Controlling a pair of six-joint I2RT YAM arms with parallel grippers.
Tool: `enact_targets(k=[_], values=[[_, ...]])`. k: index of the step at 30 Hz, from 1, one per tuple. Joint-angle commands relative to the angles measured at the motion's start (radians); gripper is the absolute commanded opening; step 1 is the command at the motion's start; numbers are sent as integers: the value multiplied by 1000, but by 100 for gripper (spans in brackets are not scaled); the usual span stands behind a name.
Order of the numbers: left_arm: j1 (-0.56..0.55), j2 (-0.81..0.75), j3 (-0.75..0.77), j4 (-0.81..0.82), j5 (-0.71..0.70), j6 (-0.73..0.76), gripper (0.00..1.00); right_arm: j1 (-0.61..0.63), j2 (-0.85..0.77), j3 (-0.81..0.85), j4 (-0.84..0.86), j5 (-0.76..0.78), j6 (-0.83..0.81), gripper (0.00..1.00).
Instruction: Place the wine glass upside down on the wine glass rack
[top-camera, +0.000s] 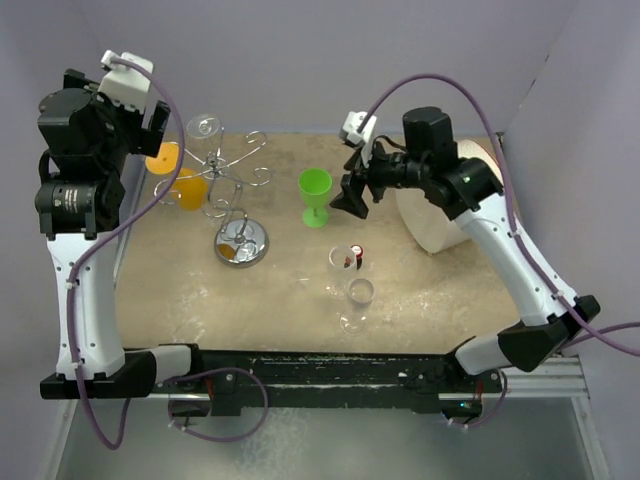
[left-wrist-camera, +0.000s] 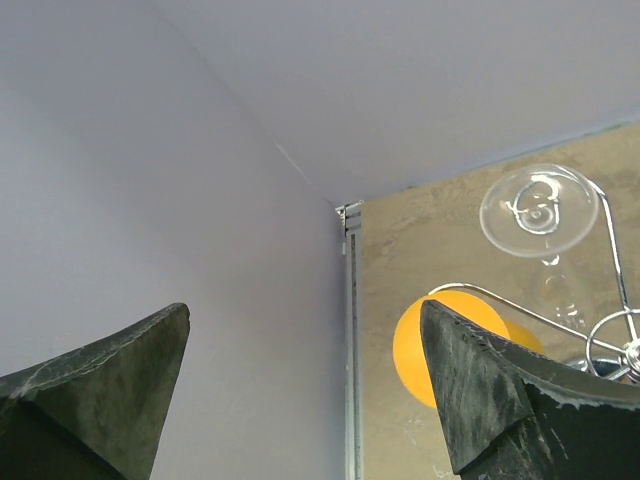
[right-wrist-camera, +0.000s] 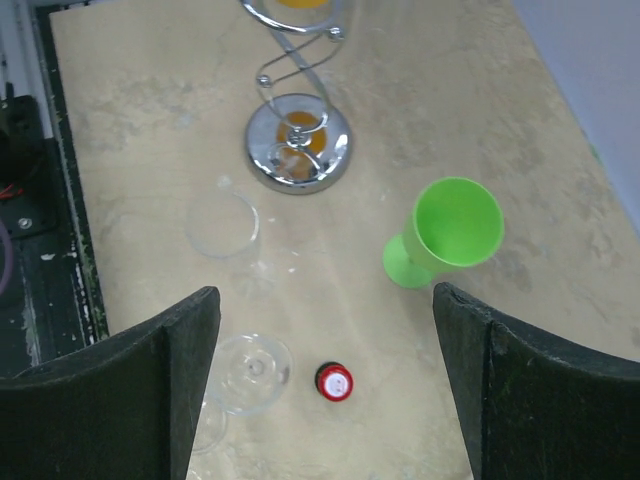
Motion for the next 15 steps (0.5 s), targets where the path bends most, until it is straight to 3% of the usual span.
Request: enact_targets(k=[1, 6, 15], values=[[58, 17, 51, 55, 31, -117, 99, 81, 41, -18, 88, 40, 78, 87], [100, 31, 57, 53, 69, -141, 99, 150, 131, -20, 150, 85, 228, 78], [112, 32, 40, 62, 56, -127, 99, 258, 223, -106, 212, 189, 280, 67]])
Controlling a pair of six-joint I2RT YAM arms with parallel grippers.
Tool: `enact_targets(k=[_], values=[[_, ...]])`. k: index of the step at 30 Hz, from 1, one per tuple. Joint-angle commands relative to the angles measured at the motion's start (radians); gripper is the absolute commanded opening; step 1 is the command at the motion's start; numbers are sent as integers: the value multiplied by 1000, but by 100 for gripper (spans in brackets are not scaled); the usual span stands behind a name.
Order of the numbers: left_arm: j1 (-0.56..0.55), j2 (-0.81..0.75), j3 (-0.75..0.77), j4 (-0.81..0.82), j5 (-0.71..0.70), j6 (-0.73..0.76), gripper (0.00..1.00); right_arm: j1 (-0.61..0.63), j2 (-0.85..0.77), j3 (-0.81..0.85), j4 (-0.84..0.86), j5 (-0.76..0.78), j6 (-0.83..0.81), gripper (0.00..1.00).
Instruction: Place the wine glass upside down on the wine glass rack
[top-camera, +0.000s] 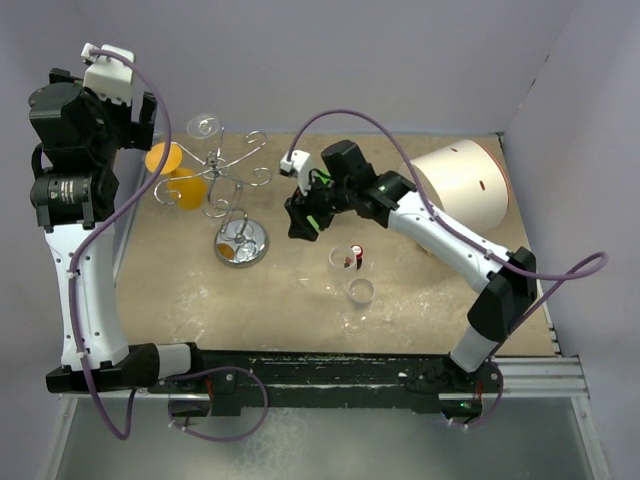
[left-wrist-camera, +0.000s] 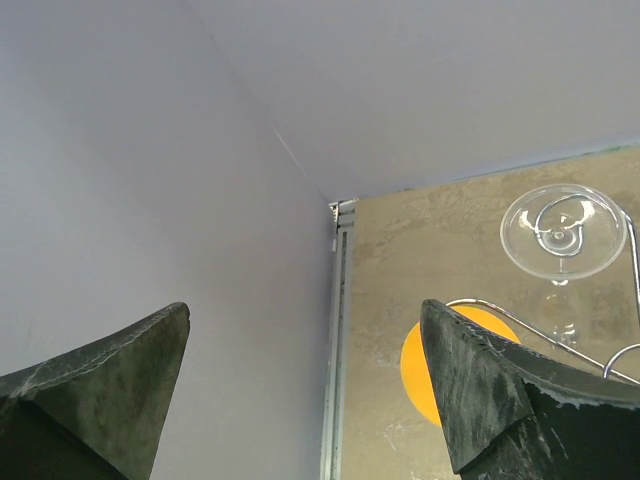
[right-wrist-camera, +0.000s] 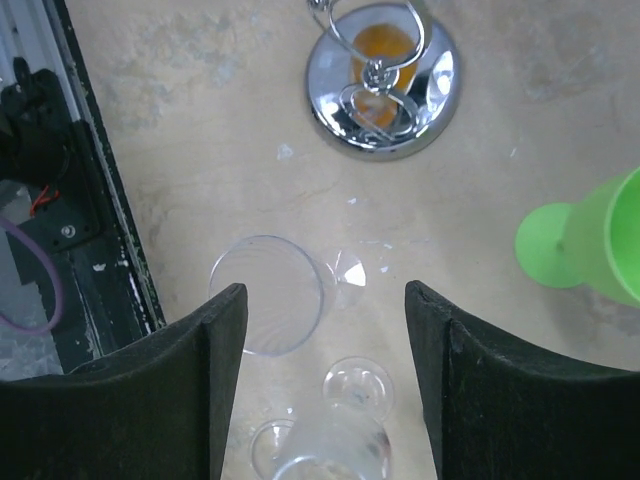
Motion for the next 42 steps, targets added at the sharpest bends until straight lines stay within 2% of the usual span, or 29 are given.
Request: enact_targets(k=[1, 11, 20, 30, 37, 39, 42], values=[[10, -6, 20, 42, 9, -19, 99, 38, -1, -30, 74, 69, 59, 66], [10, -14, 15, 39, 9, -17, 99, 77, 27, -45, 64, 198, 62, 50], [18, -10, 15, 46, -4, -13, 99, 89, 47, -29, 9, 208, 42, 34], [23, -13, 7, 52, -13, -9, 99, 92, 41, -31, -22, 234, 37, 25], [23, -6, 9, 52, -8, -9, 99, 92, 38, -25, -57, 230, 34, 9], [23, -6, 9, 51, -7, -14, 99, 92, 38, -7, -68, 186, 28, 4], [23, -4, 12, 53, -8, -19, 99, 90, 29, 27, -79, 187, 9, 0]])
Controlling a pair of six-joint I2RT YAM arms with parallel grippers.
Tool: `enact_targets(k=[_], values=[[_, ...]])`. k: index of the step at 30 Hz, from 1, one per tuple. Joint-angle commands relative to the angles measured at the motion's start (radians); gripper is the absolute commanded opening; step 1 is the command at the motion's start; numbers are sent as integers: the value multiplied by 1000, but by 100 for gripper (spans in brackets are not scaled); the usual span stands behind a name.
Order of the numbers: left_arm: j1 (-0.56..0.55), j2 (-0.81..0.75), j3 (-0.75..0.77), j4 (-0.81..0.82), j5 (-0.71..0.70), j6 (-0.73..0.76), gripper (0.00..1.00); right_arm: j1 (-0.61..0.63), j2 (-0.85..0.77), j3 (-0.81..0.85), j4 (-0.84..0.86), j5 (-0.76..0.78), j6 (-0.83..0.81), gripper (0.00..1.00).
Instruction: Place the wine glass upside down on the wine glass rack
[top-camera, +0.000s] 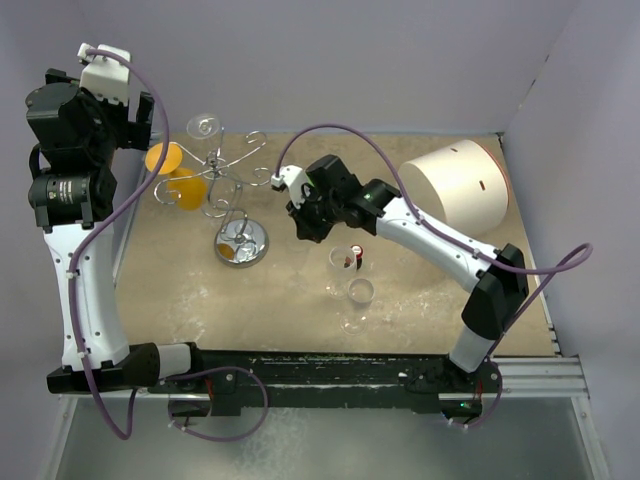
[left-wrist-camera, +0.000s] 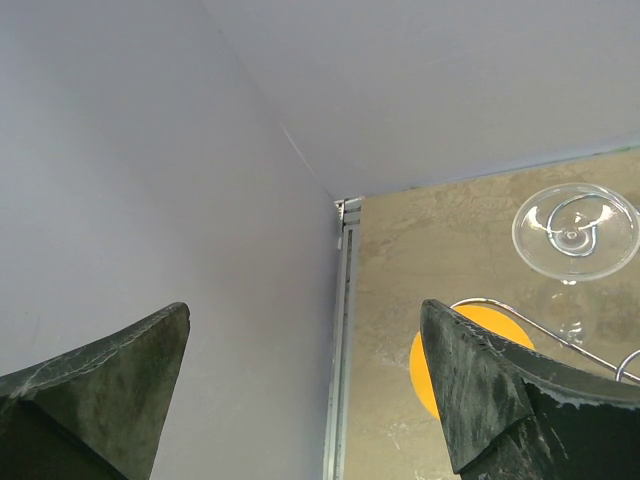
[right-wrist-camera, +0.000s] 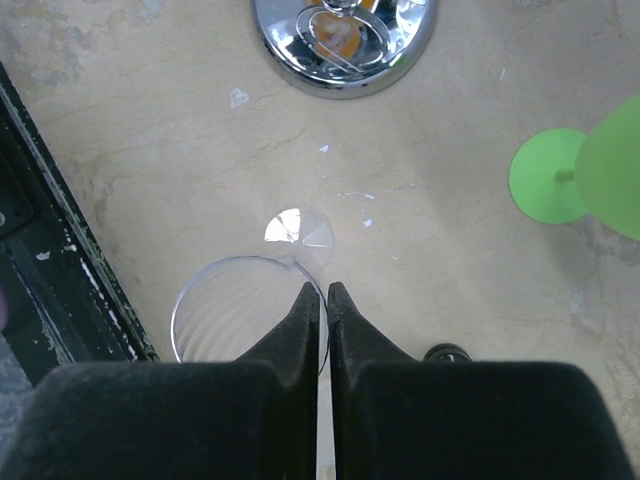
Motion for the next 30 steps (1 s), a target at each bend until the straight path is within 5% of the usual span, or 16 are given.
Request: enact_targets(k=[1, 17, 30], values=[[7, -3, 12, 53, -7, -23, 99, 3, -28, 77, -25, -28, -34, 0], [10, -8, 23, 40, 170, -115, 99, -92, -167, 210, -90, -222, -139, 0], [14, 83, 112, 12, 493, -254, 99, -385, -300, 361, -140, -345, -96, 0]])
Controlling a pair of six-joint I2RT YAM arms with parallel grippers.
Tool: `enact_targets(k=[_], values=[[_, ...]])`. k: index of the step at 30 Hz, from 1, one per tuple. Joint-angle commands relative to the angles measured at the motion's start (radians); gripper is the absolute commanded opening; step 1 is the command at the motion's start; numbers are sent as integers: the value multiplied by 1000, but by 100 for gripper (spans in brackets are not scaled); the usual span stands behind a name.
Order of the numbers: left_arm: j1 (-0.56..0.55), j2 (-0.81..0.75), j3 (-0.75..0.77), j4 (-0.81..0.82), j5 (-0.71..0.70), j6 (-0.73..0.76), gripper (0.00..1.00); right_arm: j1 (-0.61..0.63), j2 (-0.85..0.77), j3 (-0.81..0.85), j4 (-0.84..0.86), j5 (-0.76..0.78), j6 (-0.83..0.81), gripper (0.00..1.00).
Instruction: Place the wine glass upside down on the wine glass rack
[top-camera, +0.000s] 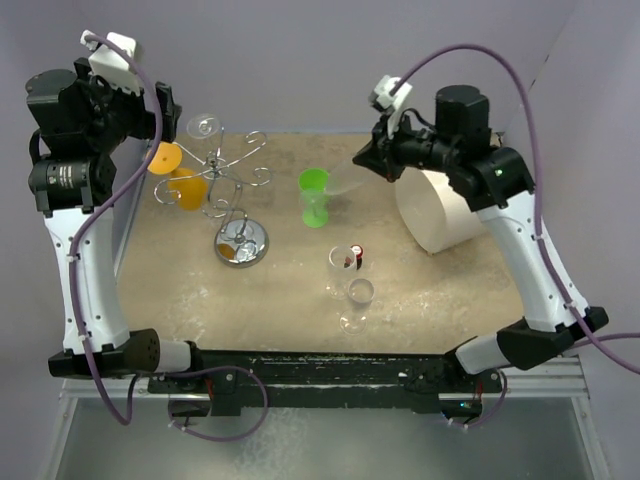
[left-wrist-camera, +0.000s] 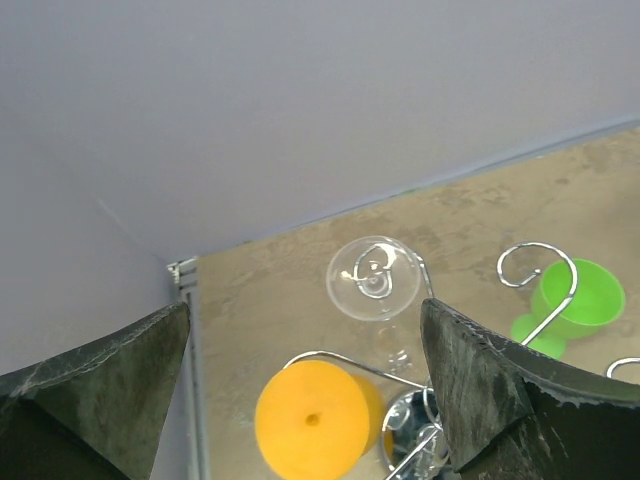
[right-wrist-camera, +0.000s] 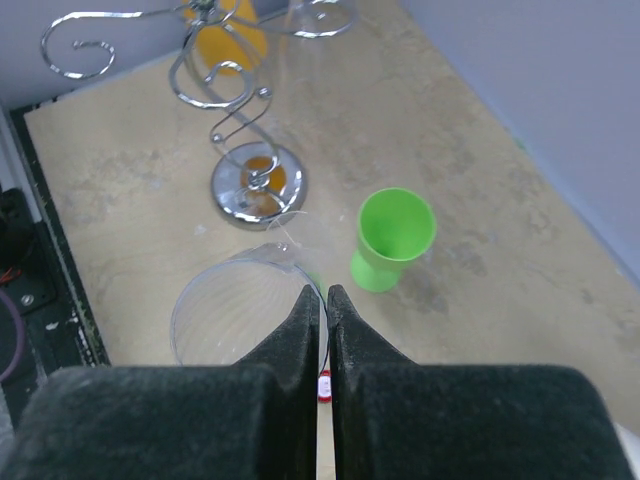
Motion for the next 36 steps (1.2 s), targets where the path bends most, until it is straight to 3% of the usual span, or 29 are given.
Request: enact_targets(k=[1, 10, 16, 21, 28, 36], values=[[6, 23, 37, 25, 141, -84, 99, -81, -42, 101, -11, -71, 23, 0], [-72, 90, 92, 72, 250, -182, 100, -116, 91, 381, 67, 35, 83, 0], [-123, 157, 134, 155, 352, -363, 90, -116, 129, 471, 188, 80, 154, 0], [-229, 194, 124, 232, 412, -487, 88, -117, 157, 566, 208, 76, 207, 0], [-251, 235, 60, 404, 516, -710, 70, -117, 156, 582, 234, 4, 249, 0], [-292, 254, -3, 519, 579, -811, 70, -116, 151, 568, 236, -48, 268, 0]])
